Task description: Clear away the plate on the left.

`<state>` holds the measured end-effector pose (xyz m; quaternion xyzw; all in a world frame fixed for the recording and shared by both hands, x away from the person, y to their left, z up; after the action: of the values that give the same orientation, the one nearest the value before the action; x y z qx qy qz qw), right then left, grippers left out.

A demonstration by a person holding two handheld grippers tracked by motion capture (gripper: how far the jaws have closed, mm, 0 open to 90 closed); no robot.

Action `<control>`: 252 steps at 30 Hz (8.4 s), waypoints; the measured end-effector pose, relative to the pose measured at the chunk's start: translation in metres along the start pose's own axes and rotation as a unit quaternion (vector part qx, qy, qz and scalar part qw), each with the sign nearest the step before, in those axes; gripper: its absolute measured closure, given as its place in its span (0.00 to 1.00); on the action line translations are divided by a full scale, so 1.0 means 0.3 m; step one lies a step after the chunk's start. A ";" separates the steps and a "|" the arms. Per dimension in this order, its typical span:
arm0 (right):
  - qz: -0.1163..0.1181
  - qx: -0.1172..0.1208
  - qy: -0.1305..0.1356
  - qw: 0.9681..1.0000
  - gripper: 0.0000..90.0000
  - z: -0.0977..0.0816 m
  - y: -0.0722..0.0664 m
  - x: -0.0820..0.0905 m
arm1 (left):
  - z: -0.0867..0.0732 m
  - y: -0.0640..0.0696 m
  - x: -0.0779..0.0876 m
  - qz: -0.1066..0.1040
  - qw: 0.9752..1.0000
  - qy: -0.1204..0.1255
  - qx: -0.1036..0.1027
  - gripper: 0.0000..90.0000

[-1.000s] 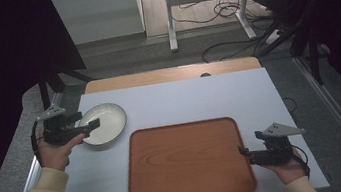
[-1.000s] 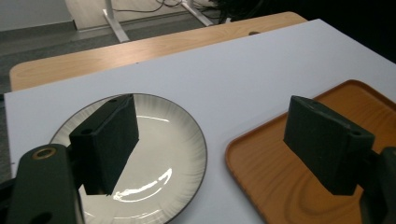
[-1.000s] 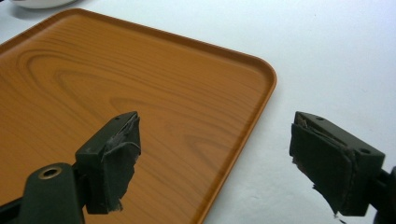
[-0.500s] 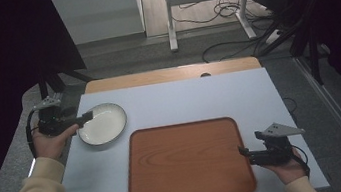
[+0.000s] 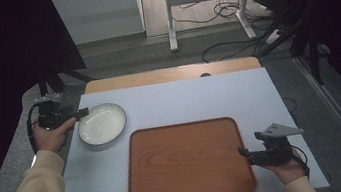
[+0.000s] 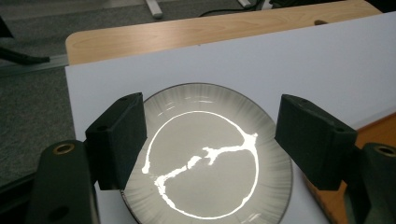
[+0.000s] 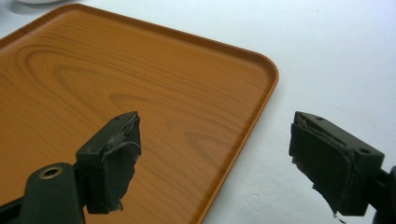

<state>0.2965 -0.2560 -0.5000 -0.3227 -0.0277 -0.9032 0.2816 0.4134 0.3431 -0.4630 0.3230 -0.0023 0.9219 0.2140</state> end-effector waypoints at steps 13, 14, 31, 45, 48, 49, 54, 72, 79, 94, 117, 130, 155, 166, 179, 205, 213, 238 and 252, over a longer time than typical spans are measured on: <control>-0.003 0.000 -0.001 1.000 0.19 -0.002 0.003 0.000 | -0.052 -0.080 -0.051 0.015 0.999 -0.035 0.010 0.29; -0.003 0.000 -0.001 1.000 0.19 -0.003 0.004 0.000 | -0.054 -0.083 -0.057 0.016 0.999 -0.038 0.009 0.29; -0.003 0.006 -0.010 1.000 0.19 -0.010 0.001 -0.006 | -0.121 -0.137 -0.117 0.018 0.997 -0.061 0.050 0.33; -0.001 0.009 -0.016 1.000 0.19 -0.014 -0.002 -0.012 | -0.173 -0.157 -0.180 0.012 0.995 -0.078 0.056 0.36; -0.002 0.008 -0.019 1.000 0.19 -0.016 0.000 -0.014 | -0.181 -0.159 -0.188 0.006 0.995 -0.078 0.063 0.39; -0.002 0.009 -0.019 1.000 0.19 -0.017 -0.001 -0.014 | -0.183 -0.159 -0.189 0.005 0.995 -0.078 0.065 0.41; -0.002 0.011 -0.021 1.000 0.19 -0.018 -0.003 -0.016 | -0.188 -0.161 -0.193 0.000 0.994 -0.084 0.067 0.44; -0.004 0.009 -0.026 1.000 0.19 -0.022 0.003 -0.021 | -0.204 -0.180 -0.247 -0.007 0.990 -0.098 0.103 0.59; -0.005 0.008 -0.026 1.000 0.19 -0.023 0.005 -0.021 | -0.211 -0.182 -0.266 -0.019 0.988 -0.106 0.110 0.60; 0.002 0.014 -0.022 1.000 0.19 -0.019 0.010 -0.028 | -0.203 -0.212 -0.278 -0.034 0.981 -0.123 0.146 0.77; -0.003 0.014 -0.004 1.000 0.20 -0.009 0.014 -0.011 | -0.121 -0.172 -0.187 -0.033 0.982 -0.099 0.155 0.94; -0.004 0.016 0.001 1.000 0.20 -0.005 0.014 -0.007 | -0.090 -0.151 -0.181 -0.026 0.984 -0.082 0.158 0.93; -0.007 0.013 0.003 1.000 0.20 -0.004 0.016 -0.002 | -0.032 -0.052 -0.081 -0.075 0.987 0.010 0.142 0.93; -0.008 0.013 0.003 1.000 0.20 -0.002 0.014 -0.004 | -0.055 -0.015 0.008 -0.084 0.986 0.042 0.138 0.92; -0.011 0.011 0.004 1.000 0.20 -0.003 0.014 -0.002 | -0.090 0.058 0.049 -0.105 0.983 0.065 0.136 0.92; -0.013 0.019 0.004 1.000 0.20 -0.002 0.007 -0.004 | -0.108 0.106 0.112 -0.123 0.978 0.095 0.140 0.92; -0.014 0.018 0.007 1.000 0.20 0.000 0.011 -0.001 | -0.100 0.144 0.099 -0.136 0.978 0.089 0.129 0.92; -0.013 0.018 0.006 1.000 0.20 0.002 0.010 0.000 | -0.088 0.227 0.079 -0.167 0.974 0.091 0.125 0.92; -0.018 0.017 0.005 1.000 0.20 0.000 0.014 -0.001 | -0.082 0.279 0.050 -0.193 0.970 0.084 0.125 0.91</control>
<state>0.2989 -0.2595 -0.5006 -0.3123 -0.0477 -0.9094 0.2706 0.3551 0.2764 -0.4622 0.2632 0.1932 0.8798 0.3455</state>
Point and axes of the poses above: each handheld gripper's, and its own axes: x roughly backward along the jaws, z roughly out of its top, y roughly to its right, the point moved 4 cm from there along -x, roughly forward along the jaws, and after that the axes turned 5 degrees about -x, right-handed, at the moved point
